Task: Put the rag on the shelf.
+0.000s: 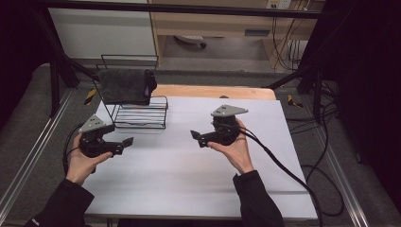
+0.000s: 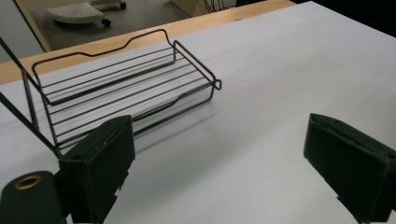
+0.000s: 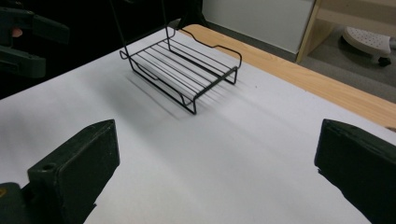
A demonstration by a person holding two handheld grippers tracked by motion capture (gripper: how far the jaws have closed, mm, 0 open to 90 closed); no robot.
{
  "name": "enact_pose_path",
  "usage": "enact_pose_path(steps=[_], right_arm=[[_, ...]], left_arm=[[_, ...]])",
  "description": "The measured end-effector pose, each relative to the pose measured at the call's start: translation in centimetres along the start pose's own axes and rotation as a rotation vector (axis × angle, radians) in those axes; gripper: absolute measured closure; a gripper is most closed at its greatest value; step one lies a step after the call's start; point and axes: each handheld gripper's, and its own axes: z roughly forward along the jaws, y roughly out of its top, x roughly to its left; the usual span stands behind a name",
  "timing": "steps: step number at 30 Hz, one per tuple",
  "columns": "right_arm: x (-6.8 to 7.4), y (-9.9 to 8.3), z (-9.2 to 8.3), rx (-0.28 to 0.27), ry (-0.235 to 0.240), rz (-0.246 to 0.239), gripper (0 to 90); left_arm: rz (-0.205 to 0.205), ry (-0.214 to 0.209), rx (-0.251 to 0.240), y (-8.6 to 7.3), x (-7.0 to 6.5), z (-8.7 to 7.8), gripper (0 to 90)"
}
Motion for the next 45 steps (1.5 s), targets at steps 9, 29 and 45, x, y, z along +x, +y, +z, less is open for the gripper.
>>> enact_pose_path(steps=[9,29,45], right_arm=[[-2.2,-3.9,-2.8,0.007,-0.007,0.033,0.7],[-5.9,-13.9,-5.1,0.099,-0.015,0.124,0.7],[-7.8,-17.3,-7.4,0.085,-0.001,0.153,0.7]], left_arm=[[0.032,-0.025,0.035,-1.9,-1.8,0.7,9.2],[0.025,-0.077,0.084,-6.8,-2.8,2.5,11.5],[0.062,-0.095,0.106,-8.1,-2.8,2.7,11.9]])
